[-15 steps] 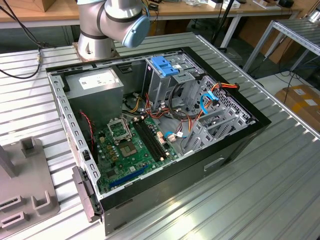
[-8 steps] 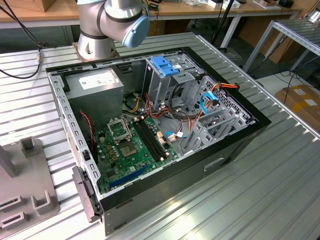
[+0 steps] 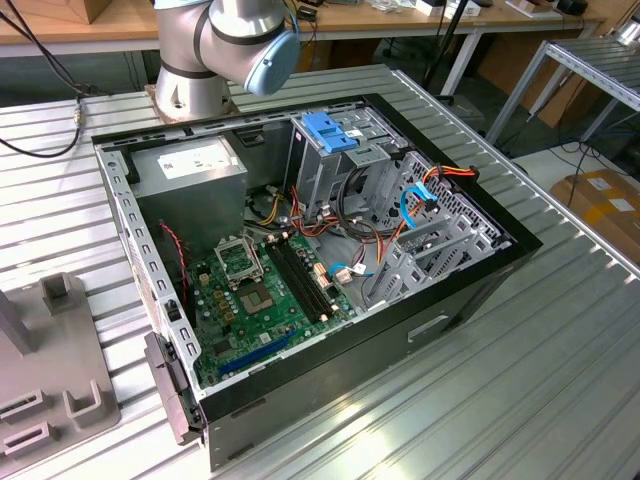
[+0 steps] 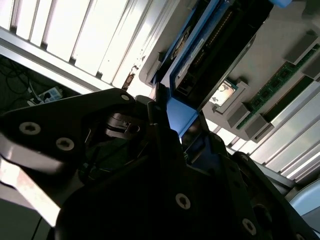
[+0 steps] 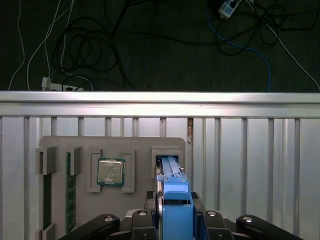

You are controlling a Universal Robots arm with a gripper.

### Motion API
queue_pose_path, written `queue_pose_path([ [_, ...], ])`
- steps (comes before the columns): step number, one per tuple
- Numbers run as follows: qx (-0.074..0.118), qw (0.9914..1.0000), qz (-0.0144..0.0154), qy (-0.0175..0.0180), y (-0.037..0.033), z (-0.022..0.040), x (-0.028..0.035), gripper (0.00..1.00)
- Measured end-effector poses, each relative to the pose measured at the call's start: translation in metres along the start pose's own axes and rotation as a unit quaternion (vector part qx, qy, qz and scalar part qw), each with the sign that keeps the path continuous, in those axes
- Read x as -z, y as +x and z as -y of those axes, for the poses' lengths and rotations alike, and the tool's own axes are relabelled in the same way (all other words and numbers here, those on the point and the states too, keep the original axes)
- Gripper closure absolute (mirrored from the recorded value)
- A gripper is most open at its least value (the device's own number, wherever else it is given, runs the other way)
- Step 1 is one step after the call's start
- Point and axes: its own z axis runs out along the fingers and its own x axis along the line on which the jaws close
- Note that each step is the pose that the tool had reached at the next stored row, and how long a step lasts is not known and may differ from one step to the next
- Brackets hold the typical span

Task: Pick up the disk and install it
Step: 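Pick up the disk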

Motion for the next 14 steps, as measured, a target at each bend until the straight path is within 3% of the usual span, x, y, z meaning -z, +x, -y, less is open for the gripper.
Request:
queue_pose_path([
  [12,0.0,1.0,0.0,0.0,0.0,0.0,0.0005,0.64],
  [14,0.0,1.0,0.0,0.0,0.0,0.0036,0.0008,0.56],
])
